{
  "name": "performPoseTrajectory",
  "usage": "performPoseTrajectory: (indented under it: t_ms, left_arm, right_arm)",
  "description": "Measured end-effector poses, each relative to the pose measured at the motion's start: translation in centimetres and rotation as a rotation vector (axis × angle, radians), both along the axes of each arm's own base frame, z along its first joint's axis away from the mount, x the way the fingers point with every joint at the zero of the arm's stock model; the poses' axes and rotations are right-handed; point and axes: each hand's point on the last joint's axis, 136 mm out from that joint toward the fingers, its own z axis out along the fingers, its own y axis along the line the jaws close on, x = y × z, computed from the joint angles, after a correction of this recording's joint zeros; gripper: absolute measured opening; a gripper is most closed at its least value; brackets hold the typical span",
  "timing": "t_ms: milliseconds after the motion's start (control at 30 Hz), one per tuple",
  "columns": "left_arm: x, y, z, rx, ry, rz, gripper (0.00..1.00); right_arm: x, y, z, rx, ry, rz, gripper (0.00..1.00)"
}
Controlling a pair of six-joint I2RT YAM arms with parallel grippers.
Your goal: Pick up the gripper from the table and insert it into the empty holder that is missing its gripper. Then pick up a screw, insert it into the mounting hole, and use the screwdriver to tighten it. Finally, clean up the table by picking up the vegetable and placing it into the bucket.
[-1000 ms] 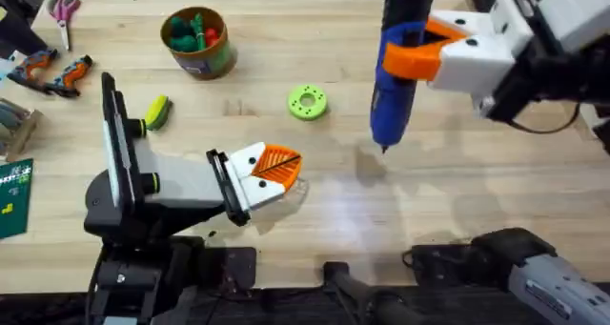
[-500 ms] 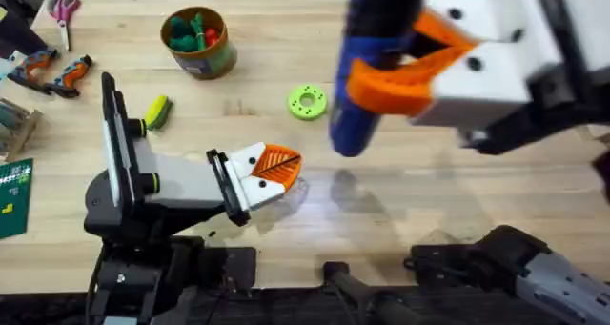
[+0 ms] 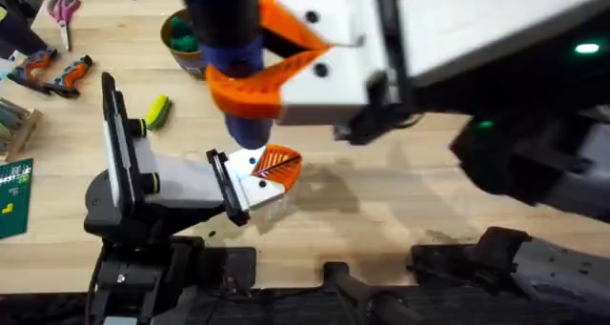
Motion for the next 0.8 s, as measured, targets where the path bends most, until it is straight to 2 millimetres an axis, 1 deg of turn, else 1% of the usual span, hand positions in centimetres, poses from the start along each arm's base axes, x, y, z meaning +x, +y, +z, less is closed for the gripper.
performPoseTrajectory:
  t_ms: [133, 300, 400, 567, 800]
  left_arm:
    - [0.0, 0.0, 0.0, 0.000, 0.000, 0.000, 0.004]
    - [0.0, 0.0, 0.0, 0.000, 0.000, 0.000, 0.004]
    - [0.0, 0.0, 0.0, 0.000, 0.000, 0.000, 0.004]
    - [0.0, 0.0, 0.0, 0.000, 0.000, 0.000, 0.004]
    - [0.0, 0.0, 0.0, 0.000, 0.000, 0.000, 0.004]
  right_arm:
    - [0.9, 1.1, -1.2, -0.011, 0.035, -0.001, 0.028]
    - [1.6, 1.5, -2.0, -0.027, 0.090, -0.007, 0.028]
    - [1.6, 1.5, -2.0, -0.027, 0.099, -0.007, 0.028]
    - [1.6, 1.8, -2.7, -0.053, 0.128, -0.002, 0.028]
    - [0.8, 2.5, -3.4, -0.082, 0.140, 0.025, 0.028]
